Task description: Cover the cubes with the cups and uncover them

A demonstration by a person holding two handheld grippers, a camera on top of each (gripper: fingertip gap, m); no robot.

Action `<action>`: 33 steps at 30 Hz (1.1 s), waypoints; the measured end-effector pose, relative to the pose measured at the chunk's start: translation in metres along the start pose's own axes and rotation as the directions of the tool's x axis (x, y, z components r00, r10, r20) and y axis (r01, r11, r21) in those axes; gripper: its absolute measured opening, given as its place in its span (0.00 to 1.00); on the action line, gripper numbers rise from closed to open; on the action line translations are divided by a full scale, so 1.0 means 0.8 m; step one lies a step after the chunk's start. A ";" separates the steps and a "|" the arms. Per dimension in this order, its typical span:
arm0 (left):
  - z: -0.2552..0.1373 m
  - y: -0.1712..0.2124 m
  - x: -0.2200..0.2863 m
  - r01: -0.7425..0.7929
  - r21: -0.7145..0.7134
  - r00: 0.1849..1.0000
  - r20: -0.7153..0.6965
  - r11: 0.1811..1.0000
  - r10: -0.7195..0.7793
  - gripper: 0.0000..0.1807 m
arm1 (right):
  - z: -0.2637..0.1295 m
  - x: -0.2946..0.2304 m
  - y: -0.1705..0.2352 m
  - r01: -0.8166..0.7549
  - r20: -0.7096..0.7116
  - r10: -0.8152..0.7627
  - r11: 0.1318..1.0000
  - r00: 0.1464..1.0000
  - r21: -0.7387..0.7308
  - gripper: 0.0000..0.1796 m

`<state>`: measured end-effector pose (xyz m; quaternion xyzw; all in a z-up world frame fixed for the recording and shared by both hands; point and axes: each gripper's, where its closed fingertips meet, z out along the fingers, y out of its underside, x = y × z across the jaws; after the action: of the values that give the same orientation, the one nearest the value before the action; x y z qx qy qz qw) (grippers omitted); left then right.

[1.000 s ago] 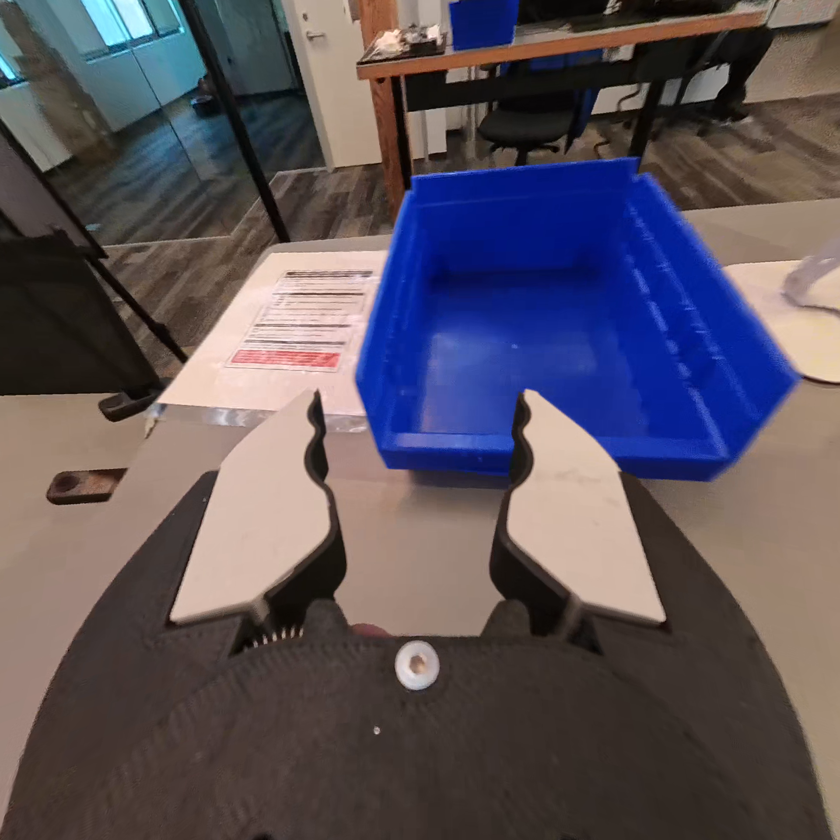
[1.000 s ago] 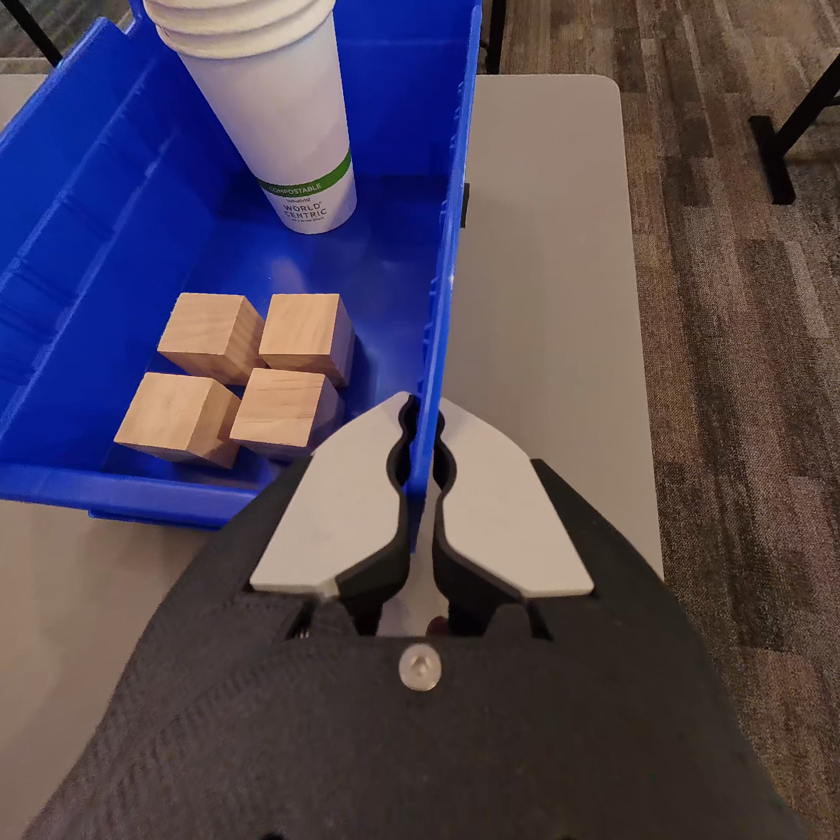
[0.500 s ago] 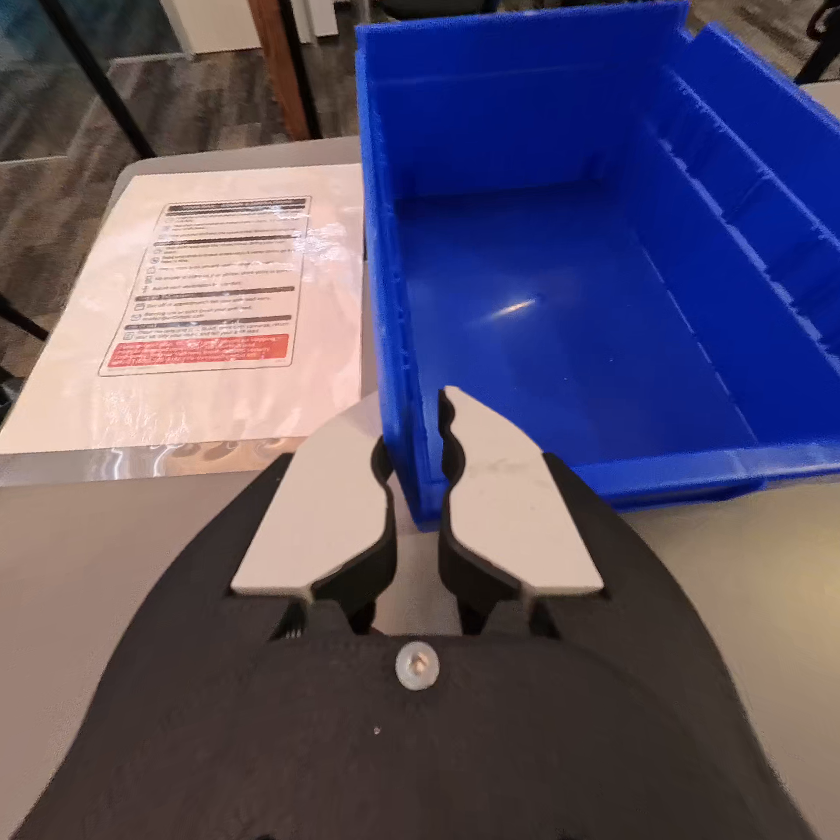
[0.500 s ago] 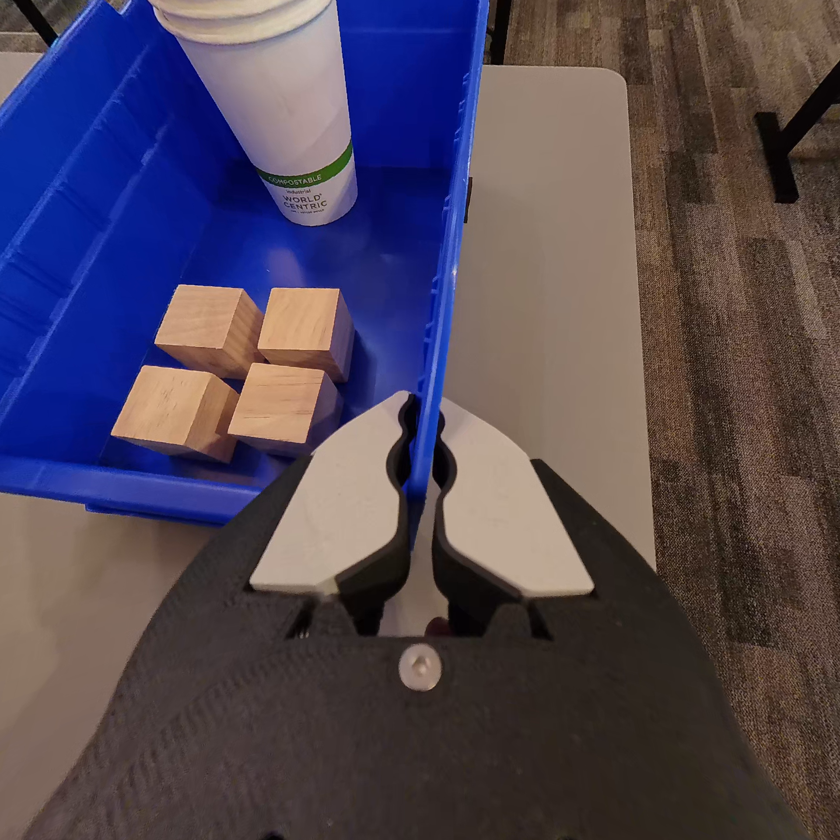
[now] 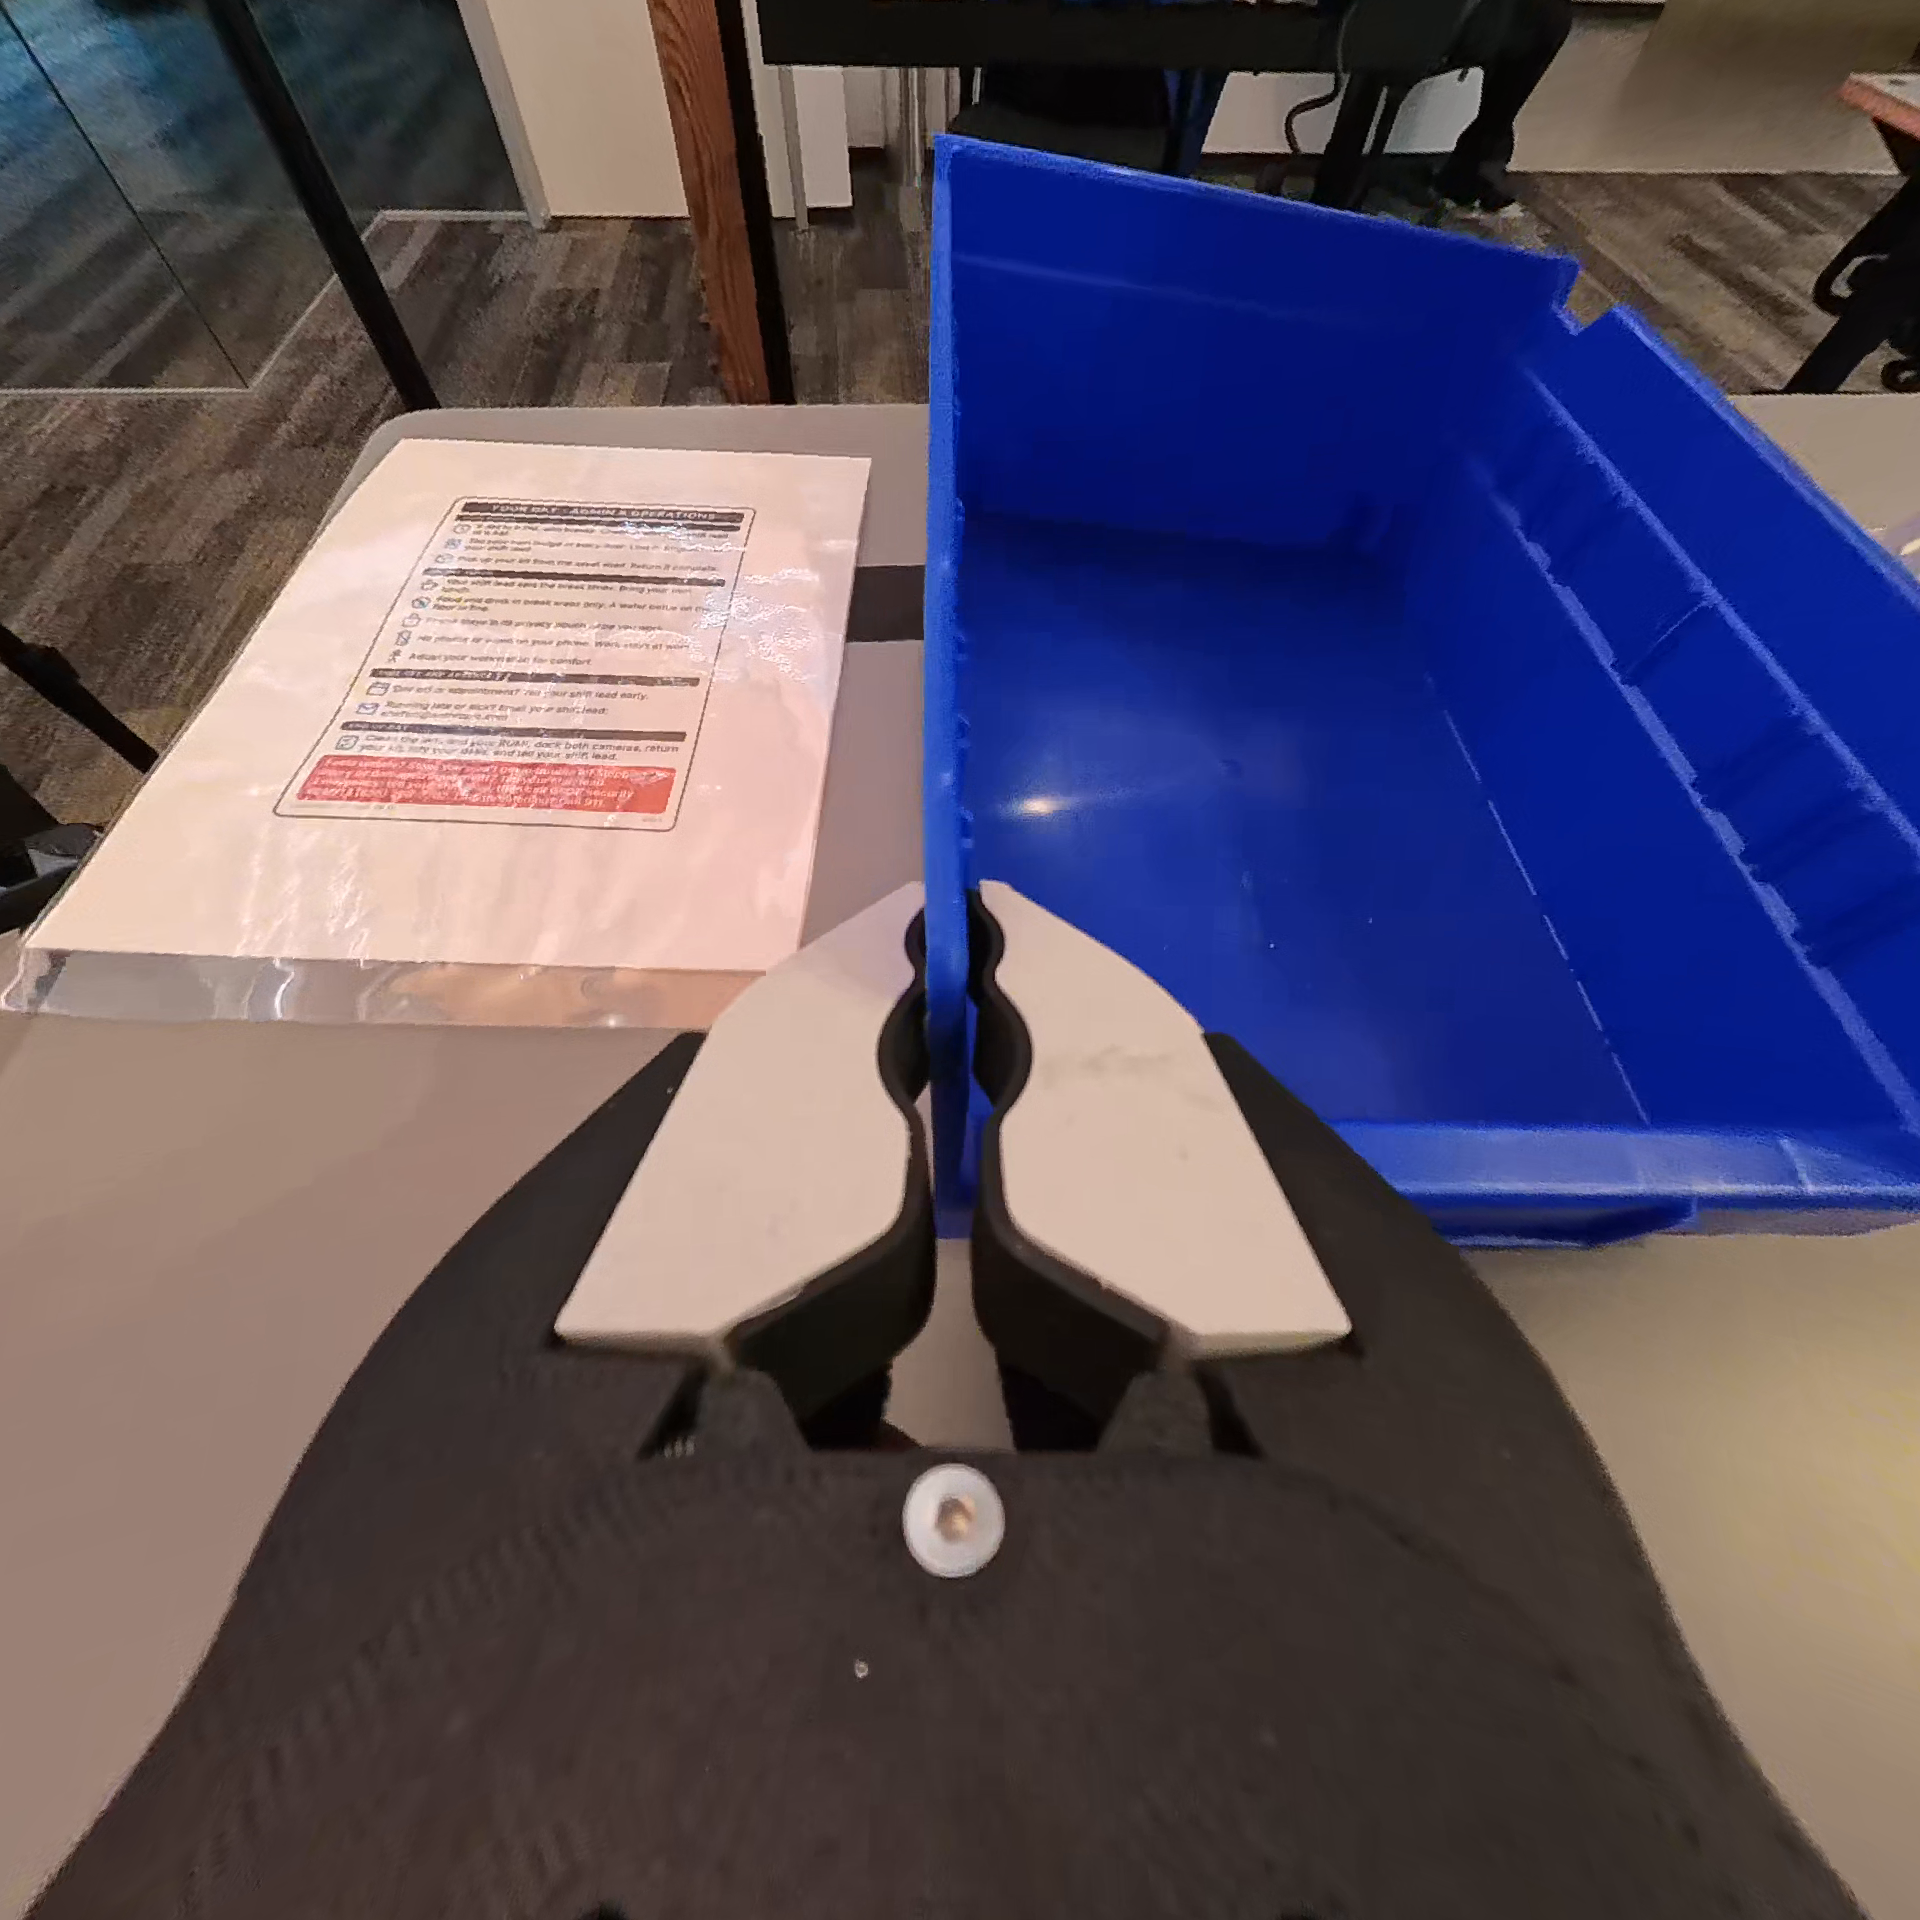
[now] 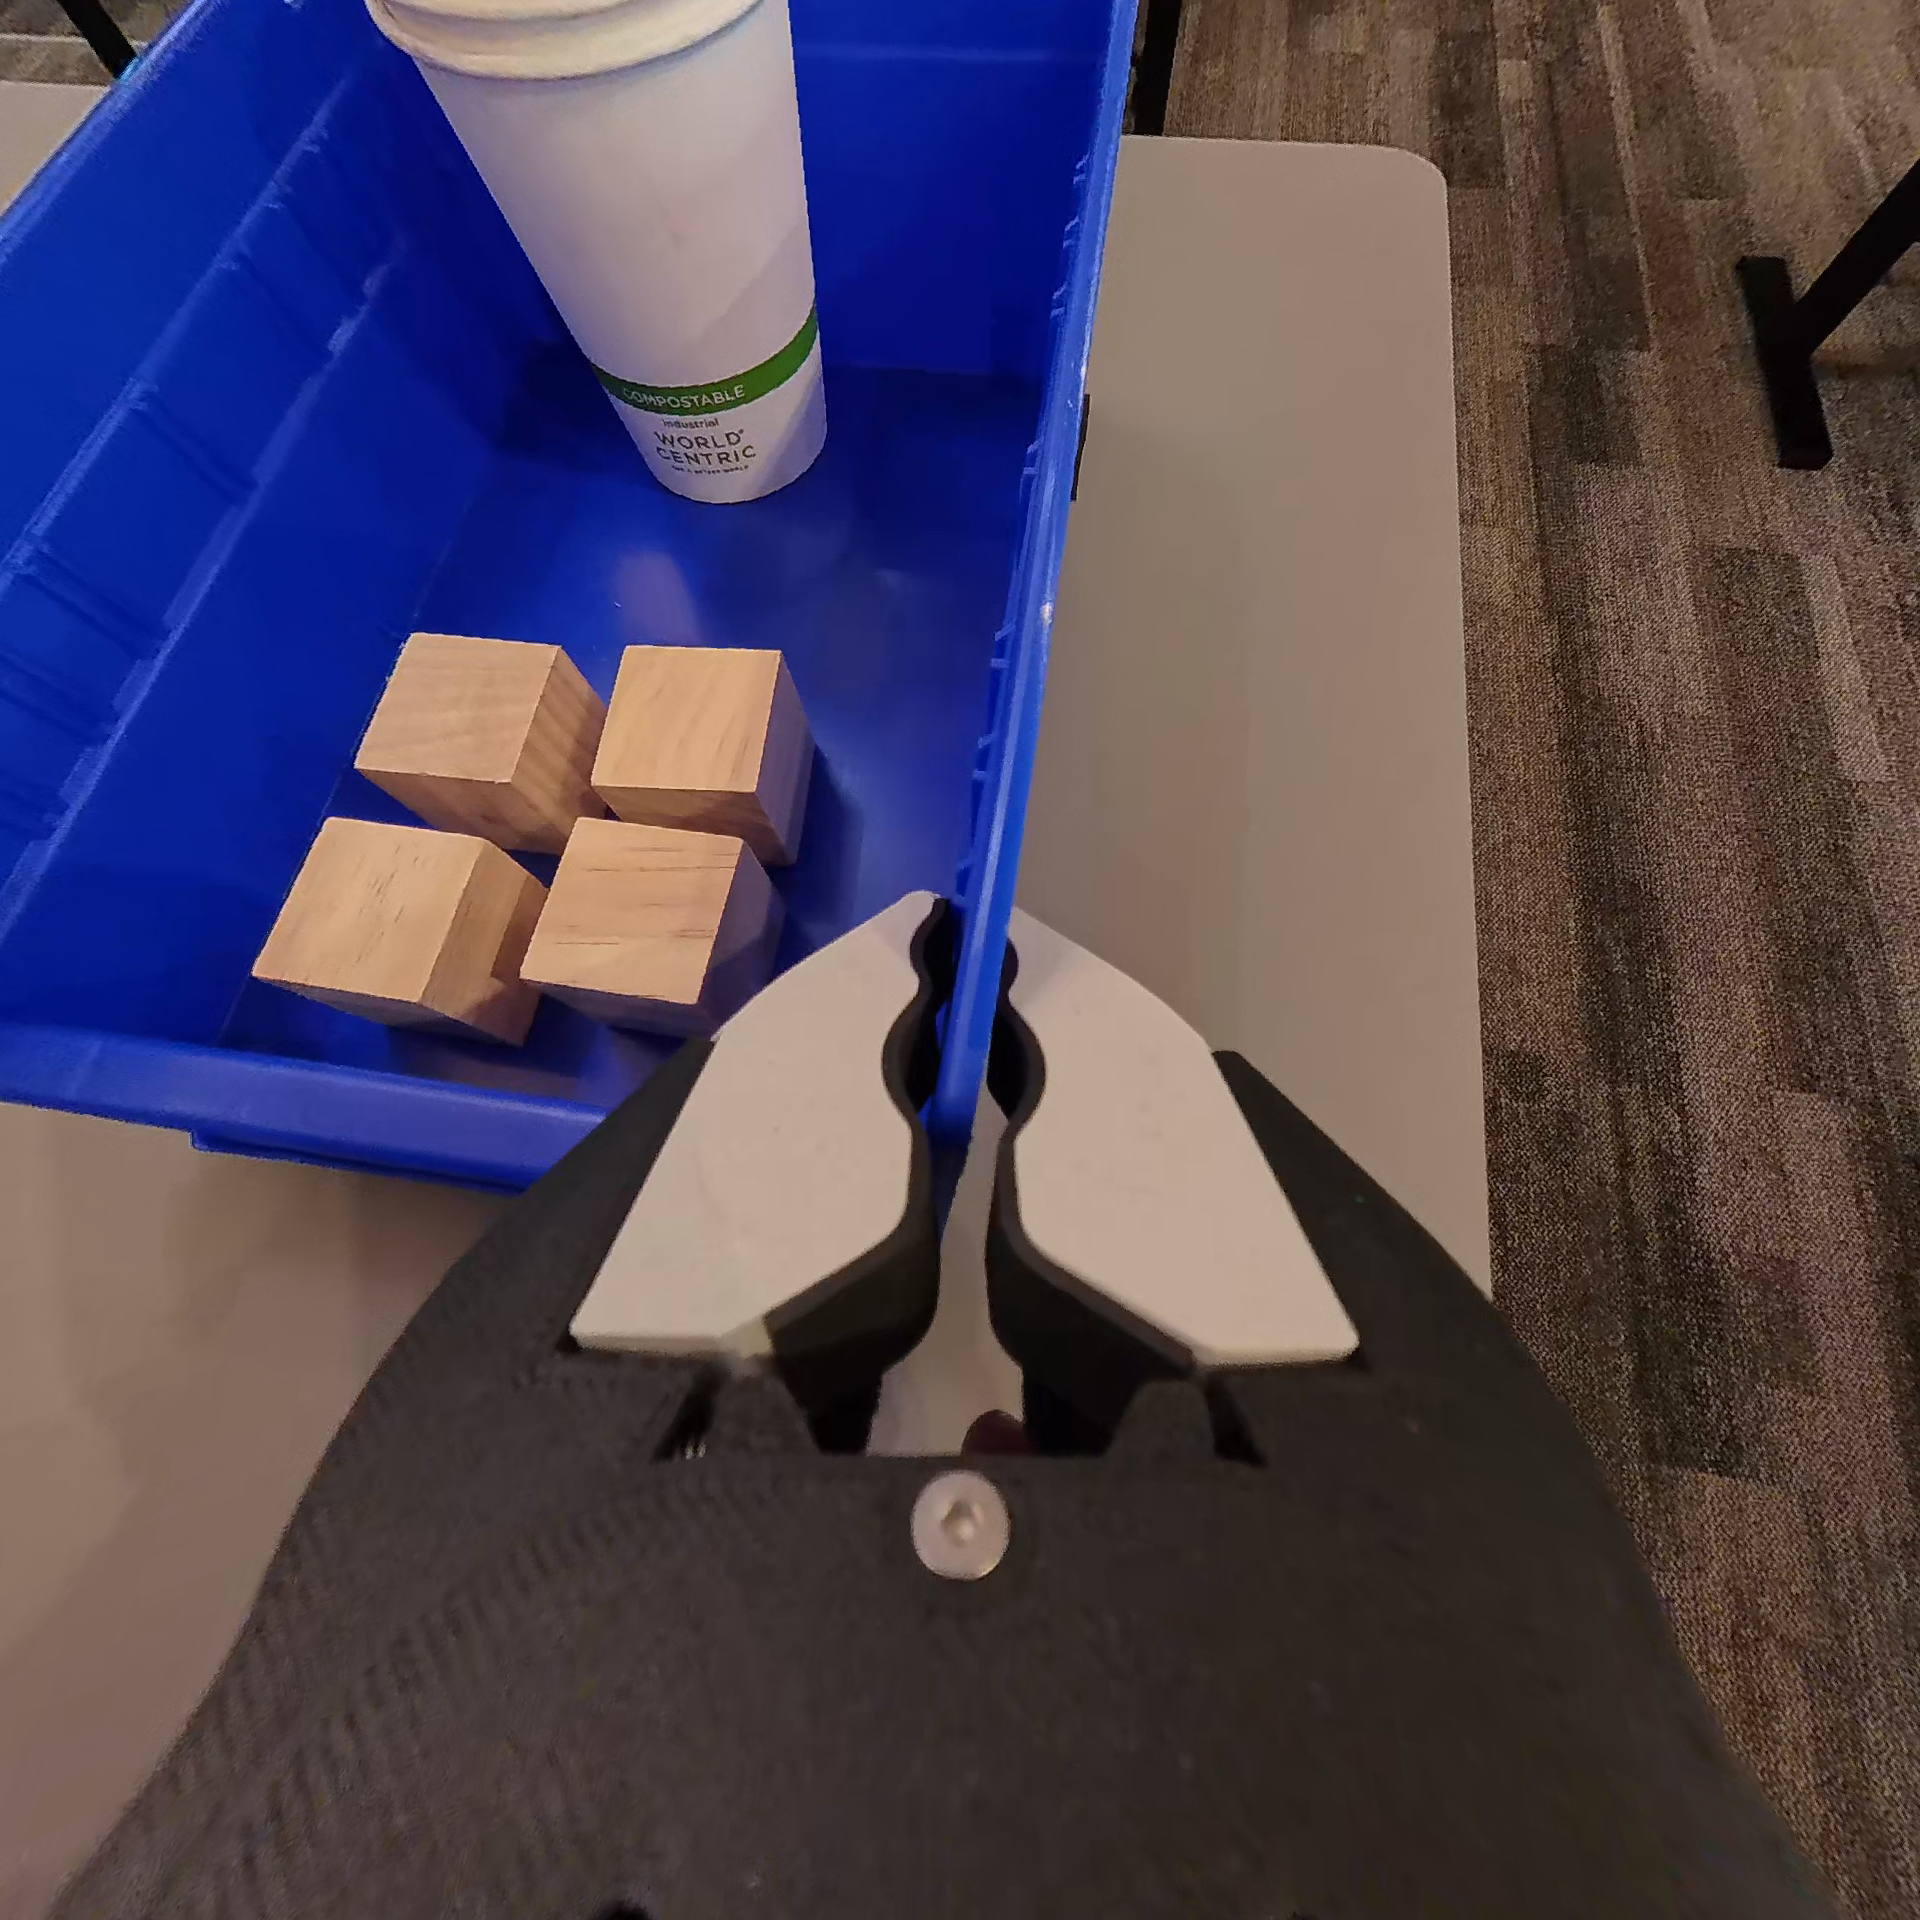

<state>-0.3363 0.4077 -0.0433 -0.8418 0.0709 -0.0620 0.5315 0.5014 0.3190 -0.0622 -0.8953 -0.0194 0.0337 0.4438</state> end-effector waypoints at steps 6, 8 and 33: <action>-0.026 0.009 0.012 0.048 0.026 0.999 -0.007 0.999 -0.047 0.02 | -0.012 -0.004 0.009 0.006 0.001 -0.006 1.000 1.000 0.001 0.03; -0.034 0.015 0.016 0.061 0.027 0.998 -0.013 0.998 -0.061 0.02 | -0.019 -0.005 0.014 0.005 0.003 -0.005 1.000 1.000 0.001 0.03; -0.180 0.049 0.049 0.118 0.094 0.993 -0.021 0.989 -0.116 0.02 | -0.119 -0.034 0.090 0.201 0.341 -0.189 0.980 0.921 0.000 0.03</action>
<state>-0.3261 0.2560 -0.0163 -0.8178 0.0225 -0.1030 0.5658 0.4819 0.1980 -0.0608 -0.8773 -0.1851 0.1429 0.4190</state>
